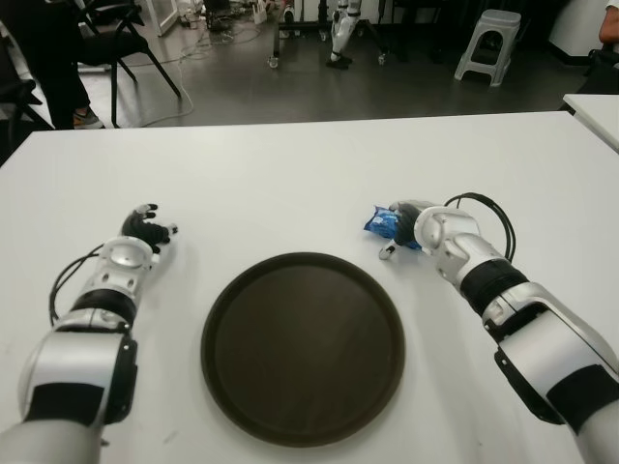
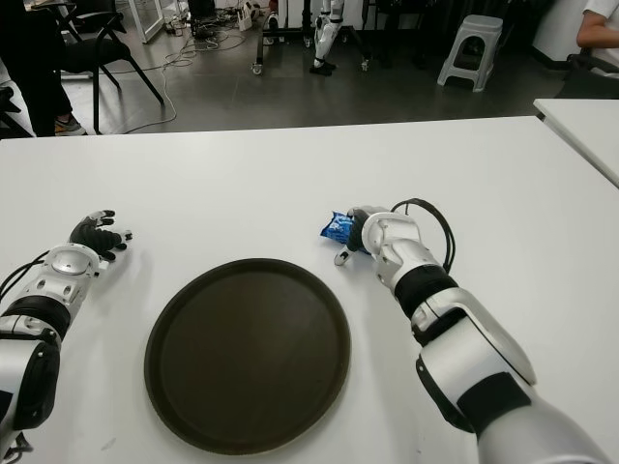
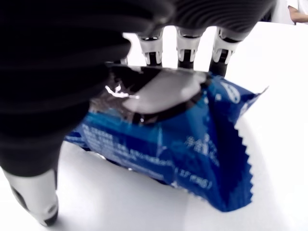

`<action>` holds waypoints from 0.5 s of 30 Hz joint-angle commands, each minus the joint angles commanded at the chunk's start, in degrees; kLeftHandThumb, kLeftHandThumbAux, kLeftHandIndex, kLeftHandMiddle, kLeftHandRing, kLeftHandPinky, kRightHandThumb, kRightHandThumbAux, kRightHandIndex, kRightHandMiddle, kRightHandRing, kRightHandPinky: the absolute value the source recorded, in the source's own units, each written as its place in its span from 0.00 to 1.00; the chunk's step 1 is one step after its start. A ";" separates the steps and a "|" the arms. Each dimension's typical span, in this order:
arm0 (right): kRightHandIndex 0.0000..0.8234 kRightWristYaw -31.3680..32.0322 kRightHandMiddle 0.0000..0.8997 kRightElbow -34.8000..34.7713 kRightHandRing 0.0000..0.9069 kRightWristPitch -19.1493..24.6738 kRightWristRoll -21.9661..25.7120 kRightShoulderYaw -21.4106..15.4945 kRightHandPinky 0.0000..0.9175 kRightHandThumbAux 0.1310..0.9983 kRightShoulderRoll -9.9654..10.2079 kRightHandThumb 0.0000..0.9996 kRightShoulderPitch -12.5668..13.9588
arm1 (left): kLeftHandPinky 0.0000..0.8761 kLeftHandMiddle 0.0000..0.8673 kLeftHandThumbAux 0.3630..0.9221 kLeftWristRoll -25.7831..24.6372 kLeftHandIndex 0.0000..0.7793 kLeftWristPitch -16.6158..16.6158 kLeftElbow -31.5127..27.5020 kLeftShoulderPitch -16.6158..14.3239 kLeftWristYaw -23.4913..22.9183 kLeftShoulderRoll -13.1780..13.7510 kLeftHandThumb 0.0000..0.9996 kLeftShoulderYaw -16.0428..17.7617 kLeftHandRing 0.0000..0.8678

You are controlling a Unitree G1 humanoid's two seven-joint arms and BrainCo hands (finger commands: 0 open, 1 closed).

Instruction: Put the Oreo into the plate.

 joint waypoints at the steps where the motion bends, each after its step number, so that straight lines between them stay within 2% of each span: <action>1: 0.00 -0.18 0.00 0.53 0.00 -0.16 0.05 -0.09 0.00 0.68 0.03 0.00 -0.15 | 0.14 0.13 0.74 0.03 0.09 0.04 0.01 -0.01 -0.02 0.00 0.19 -0.03 0.16; 10: 0.00 -1.87 0.00 4.10 0.00 0.35 0.84 -1.44 0.00 0.63 0.22 0.00 -1.23 | 0.17 0.12 0.78 -0.49 0.09 -0.35 -0.12 0.04 -0.56 0.00 0.19 0.52 0.16; 15: 0.00 -2.23 0.00 5.18 0.00 -0.33 0.83 -1.68 0.00 0.64 0.00 0.00 -1.62 | 0.18 0.12 0.77 -0.28 0.10 -0.06 -0.11 -0.01 -0.44 0.00 0.18 0.48 0.16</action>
